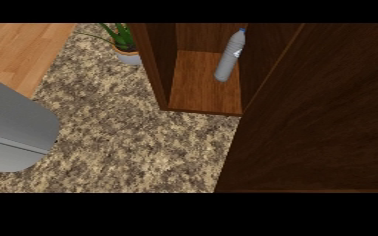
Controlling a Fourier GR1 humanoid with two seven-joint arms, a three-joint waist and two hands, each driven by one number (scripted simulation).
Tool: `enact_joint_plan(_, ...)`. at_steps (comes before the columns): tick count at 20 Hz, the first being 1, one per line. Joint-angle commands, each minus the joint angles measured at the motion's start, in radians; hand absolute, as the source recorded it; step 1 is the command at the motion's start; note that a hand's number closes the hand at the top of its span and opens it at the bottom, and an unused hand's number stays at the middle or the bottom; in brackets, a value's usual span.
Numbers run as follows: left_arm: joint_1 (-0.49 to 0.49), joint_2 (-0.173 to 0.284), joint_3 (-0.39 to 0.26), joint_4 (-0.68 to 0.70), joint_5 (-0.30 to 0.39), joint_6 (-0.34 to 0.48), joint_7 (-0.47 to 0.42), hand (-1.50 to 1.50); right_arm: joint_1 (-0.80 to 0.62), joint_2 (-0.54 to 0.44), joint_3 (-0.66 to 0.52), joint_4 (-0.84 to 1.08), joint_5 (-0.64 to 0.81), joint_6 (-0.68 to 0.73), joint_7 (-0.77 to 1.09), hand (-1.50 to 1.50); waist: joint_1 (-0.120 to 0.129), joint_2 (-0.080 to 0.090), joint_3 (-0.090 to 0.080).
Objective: Pick up the bottled water, place it into the cabinet and close the cabinet
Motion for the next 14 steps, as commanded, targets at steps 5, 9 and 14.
enact_joint_plan(5,0.035,0.026,0.073,0.038,0.04,-0.072,-0.015,-1.5,-0.271,0.195,0.103,0.027,0.202,-0.285,0.119,1.5,0.017,0.012,0.004)
enact_joint_plan(9,0.049,0.035,0.094,0.044,0.04,-0.119,-0.029,-1.5,-0.495,0.307,0.178,0.187,0.22,-0.347,0.229,1.5,0.05,0.024,0.008)
enact_joint_plan(14,0.075,0.044,0.124,0.088,0.032,-0.209,-0.052,-1.5,-0.756,0.313,0.205,0.343,0.036,-0.411,0.26,1.5,0.066,0.038,0.014)
